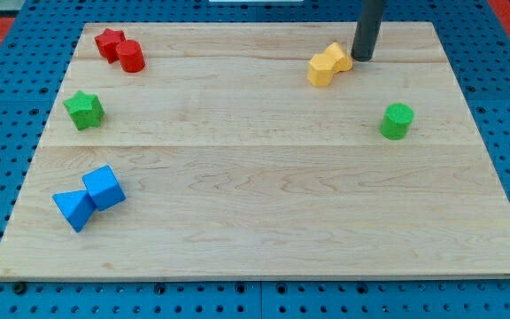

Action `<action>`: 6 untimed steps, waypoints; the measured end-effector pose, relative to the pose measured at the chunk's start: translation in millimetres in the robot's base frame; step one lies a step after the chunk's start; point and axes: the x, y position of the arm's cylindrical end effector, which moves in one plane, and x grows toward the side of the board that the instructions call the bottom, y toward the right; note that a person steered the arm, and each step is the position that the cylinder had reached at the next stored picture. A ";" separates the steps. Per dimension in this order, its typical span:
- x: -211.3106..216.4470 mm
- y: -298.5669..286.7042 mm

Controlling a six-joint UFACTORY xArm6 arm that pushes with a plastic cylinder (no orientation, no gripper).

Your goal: Move the yellow hexagon along with yellow heart towards the center

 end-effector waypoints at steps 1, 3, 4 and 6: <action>-30.7 48.8; -32.0 52.7; -19.9 11.7; 14.6 -71.0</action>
